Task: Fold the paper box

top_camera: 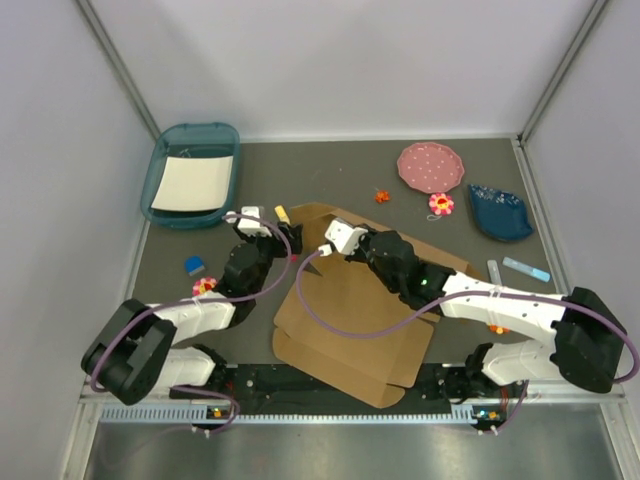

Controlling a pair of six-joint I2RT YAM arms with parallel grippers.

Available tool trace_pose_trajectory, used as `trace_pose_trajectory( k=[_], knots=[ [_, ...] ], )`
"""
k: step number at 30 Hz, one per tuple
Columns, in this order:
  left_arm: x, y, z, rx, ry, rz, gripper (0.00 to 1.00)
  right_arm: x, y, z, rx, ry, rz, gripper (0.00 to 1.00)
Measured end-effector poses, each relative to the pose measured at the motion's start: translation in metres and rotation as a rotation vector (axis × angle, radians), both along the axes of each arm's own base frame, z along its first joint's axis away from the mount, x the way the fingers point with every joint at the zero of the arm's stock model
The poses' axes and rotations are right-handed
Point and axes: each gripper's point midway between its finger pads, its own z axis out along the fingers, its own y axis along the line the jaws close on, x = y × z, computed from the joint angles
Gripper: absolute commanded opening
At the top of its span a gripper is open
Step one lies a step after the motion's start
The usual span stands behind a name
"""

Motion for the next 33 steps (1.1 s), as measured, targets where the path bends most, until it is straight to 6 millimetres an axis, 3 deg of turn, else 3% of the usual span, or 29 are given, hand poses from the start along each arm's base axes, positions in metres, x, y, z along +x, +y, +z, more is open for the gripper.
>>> trace_pose_trajectory(
  k=[7, 14, 18, 22, 28, 33],
  knots=[
    [0.011, 0.007, -0.002, 0.012, -0.022, -0.024, 0.89, -0.001, 0.001, -0.001, 0.009, 0.015, 0.003, 0.00],
    [0.011, -0.005, -0.002, 0.016, -0.036, -0.105, 0.67, -0.001, 0.002, 0.000, 0.012, 0.017, 0.004, 0.00],
    [0.004, -0.023, -0.003, 0.008, -0.045, -0.217, 0.43, -0.001, 0.003, 0.000, 0.016, 0.021, 0.009, 0.00],
    [-0.002, -0.034, 0.004, -0.012, -0.067, -0.285, 0.25, -0.002, 0.003, 0.000, 0.017, 0.022, 0.008, 0.00],
    [-0.011, -0.043, 0.008, -0.032, -0.077, -0.330, 0.09, -0.001, 0.002, 0.000, 0.016, 0.021, 0.004, 0.00],
    [-0.022, -0.049, 0.010, -0.036, -0.084, -0.346, 0.03, 0.000, -0.003, -0.001, 0.001, 0.015, -0.027, 0.00]
  ],
)
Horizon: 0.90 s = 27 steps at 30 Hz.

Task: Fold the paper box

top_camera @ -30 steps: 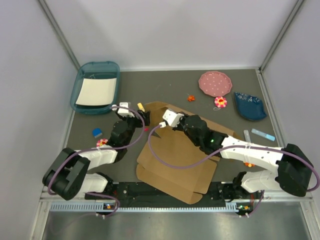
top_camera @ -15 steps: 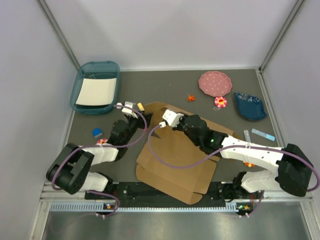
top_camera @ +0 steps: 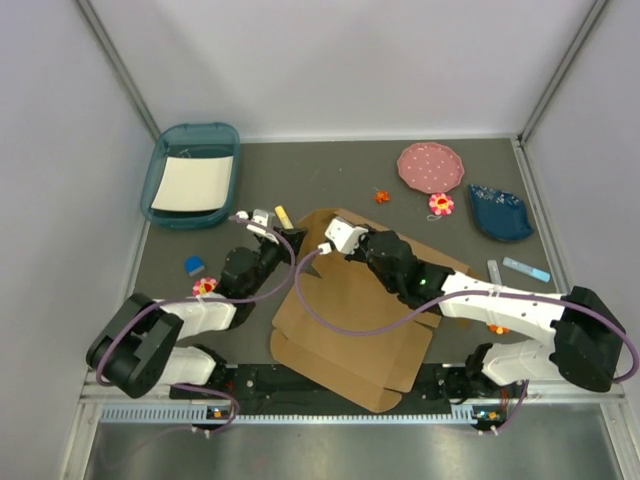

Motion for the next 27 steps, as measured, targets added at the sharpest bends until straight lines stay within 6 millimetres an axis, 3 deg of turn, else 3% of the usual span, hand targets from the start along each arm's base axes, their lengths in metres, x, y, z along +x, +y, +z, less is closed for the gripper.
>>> trace_pose_trajectory(
  k=[18, 27],
  knots=[
    [-0.054, -0.031, 0.005, -0.039, -0.031, -0.095, 0.04, -0.013, 0.000, -0.003, -0.032, -0.056, -0.054, 0.00],
    [-0.066, -0.029, 0.000, -0.097, -0.014, -0.089, 0.18, -0.026, 0.005, -0.006, -0.041, -0.098, -0.041, 0.00]
  ],
)
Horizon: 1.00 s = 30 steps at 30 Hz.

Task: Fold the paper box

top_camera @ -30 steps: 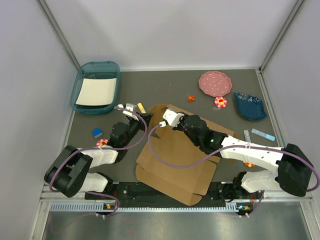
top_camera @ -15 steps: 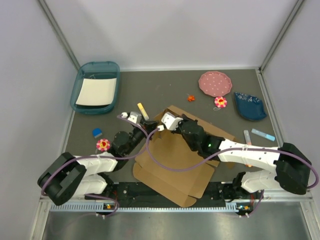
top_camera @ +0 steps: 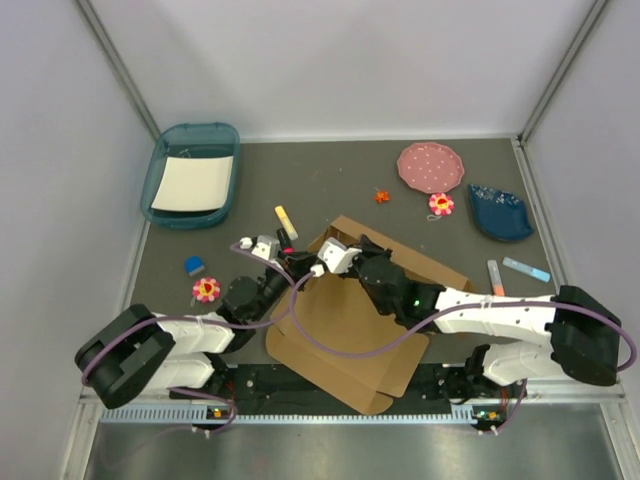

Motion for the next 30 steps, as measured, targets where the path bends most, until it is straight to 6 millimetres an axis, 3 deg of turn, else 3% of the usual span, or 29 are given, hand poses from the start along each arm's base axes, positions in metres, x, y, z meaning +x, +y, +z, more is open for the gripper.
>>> trace_pose_trajectory(
  k=[6, 12, 20, 24, 26, 30],
  knots=[
    [-0.004, 0.002, -0.004, -0.015, 0.019, 0.000, 0.28, -0.008, 0.004, -0.005, -0.055, -0.040, 0.001, 0.00],
    [-0.009, 0.006, -0.011, -0.025, 0.048, 0.002, 0.27, -0.017, 0.010, -0.013, -0.097, -0.079, -0.012, 0.00],
    [-0.013, 0.007, -0.014, -0.046, 0.070, -0.005, 0.11, -0.022, 0.013, -0.015, -0.089, -0.096, -0.028, 0.00],
    [-0.017, 0.004, -0.015, -0.043, 0.078, -0.021, 0.09, -0.023, 0.013, -0.016, -0.072, -0.089, -0.035, 0.00],
    [-0.019, 0.002, -0.016, -0.040, 0.080, -0.029, 0.11, -0.023, 0.013, -0.016, -0.064, -0.086, -0.037, 0.00],
    [-0.024, -0.005, -0.018, -0.041, 0.088, -0.049, 0.28, -0.024, 0.013, -0.016, -0.052, -0.082, -0.039, 0.00]
  ],
)
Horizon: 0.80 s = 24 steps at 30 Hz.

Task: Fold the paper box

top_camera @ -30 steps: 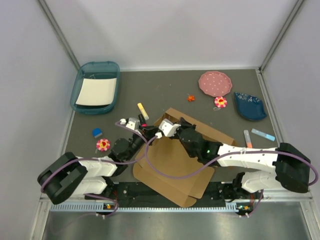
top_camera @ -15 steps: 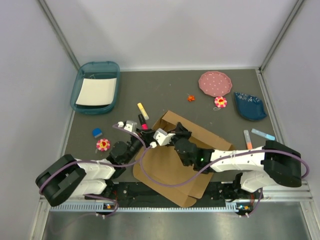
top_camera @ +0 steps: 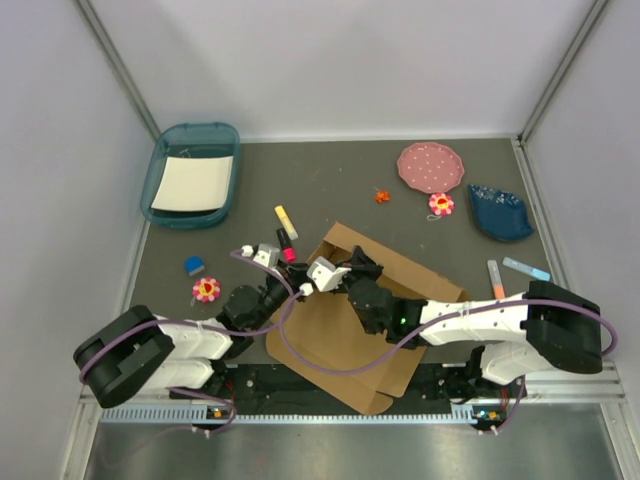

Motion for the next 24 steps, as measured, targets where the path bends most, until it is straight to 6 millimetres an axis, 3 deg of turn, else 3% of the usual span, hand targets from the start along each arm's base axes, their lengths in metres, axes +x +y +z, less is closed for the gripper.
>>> trace_pose_trajectory(
  k=[7, 24],
  knots=[
    [-0.004, -0.002, -0.001, 0.000, 0.015, -0.004, 0.50, -0.001, 0.000, -0.001, 0.006, 0.005, 0.001, 0.00],
    [-0.013, 0.024, 0.027, 0.015, -0.037, 0.055, 0.58, -0.002, 0.001, -0.001, 0.016, 0.009, 0.003, 0.00]
  ],
)
